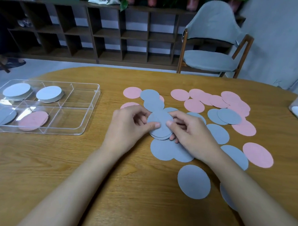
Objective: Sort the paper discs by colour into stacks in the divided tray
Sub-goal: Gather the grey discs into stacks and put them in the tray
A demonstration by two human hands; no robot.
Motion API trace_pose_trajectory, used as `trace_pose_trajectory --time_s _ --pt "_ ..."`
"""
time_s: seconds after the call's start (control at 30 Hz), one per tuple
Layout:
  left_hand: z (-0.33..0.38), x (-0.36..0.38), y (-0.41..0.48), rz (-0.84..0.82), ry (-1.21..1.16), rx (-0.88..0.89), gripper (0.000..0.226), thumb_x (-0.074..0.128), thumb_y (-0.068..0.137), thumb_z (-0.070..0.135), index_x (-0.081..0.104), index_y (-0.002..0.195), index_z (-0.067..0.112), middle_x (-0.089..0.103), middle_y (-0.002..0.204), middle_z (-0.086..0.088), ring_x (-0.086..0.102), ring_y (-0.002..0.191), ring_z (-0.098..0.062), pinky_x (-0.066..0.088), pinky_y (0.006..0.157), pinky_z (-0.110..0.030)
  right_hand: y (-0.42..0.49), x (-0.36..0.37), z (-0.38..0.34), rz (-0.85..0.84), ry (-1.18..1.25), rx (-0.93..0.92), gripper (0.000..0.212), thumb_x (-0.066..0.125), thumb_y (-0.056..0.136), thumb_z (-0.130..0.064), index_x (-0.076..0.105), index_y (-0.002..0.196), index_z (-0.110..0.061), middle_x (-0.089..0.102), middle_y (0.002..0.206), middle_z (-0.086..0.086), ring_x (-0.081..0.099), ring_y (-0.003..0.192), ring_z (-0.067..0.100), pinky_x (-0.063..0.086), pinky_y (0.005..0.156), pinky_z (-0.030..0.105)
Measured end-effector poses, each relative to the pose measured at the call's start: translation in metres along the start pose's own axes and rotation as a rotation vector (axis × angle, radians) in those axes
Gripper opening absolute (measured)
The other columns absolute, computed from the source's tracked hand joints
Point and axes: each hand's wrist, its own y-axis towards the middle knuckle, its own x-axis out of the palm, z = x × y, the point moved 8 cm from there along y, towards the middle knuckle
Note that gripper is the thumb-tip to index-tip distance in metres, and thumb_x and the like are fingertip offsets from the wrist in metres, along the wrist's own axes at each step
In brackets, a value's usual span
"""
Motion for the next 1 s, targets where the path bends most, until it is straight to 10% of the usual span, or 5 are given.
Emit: trace_pose_trajectory --time_s 0.3,0.67,1.0 --pt "0.000 0.030 -0.019 -0.432 0.264 0.111 0.064 0.090 0.061 0.066 0.075 0.117 0.039 0.060 0.113 0.019 0.057 0.110 -0.002 0.045 0.092 -0.018 -0.010 -0.058 0.018 0.130 -0.012 0.028 0.019 0.057 0.103 -0.015 0.065 0.120 -0.020 0.070 0.085 0.004 0.070 0.067 0.019 0.053 0.075 0.024" --pt "0.002 0.028 0.002 -0.452 -0.135 -0.075 0.029 0.089 0.081 0.011 0.069 0.102 0.015 0.071 0.087 -0.018 0.058 0.073 -0.021 0.050 0.074 -0.037 -0.017 -0.051 0.036 0.148 0.075 0.048 0.019 0.059 0.102 -0.015 0.065 0.113 -0.030 0.064 0.079 0.016 0.073 0.067 0.015 0.050 0.068 0.027" --pt "0.018 0.049 0.016 -0.188 -0.256 -0.061 0.030 0.088 0.082 0.010 0.070 0.105 0.013 0.066 0.082 -0.004 0.057 0.066 -0.014 0.055 0.070 -0.027 -0.019 -0.057 0.039 0.153 0.077 0.102 0.032 0.051 0.106 -0.016 0.067 0.133 -0.021 0.075 0.076 0.002 0.072 0.068 0.012 0.056 0.077 0.026"
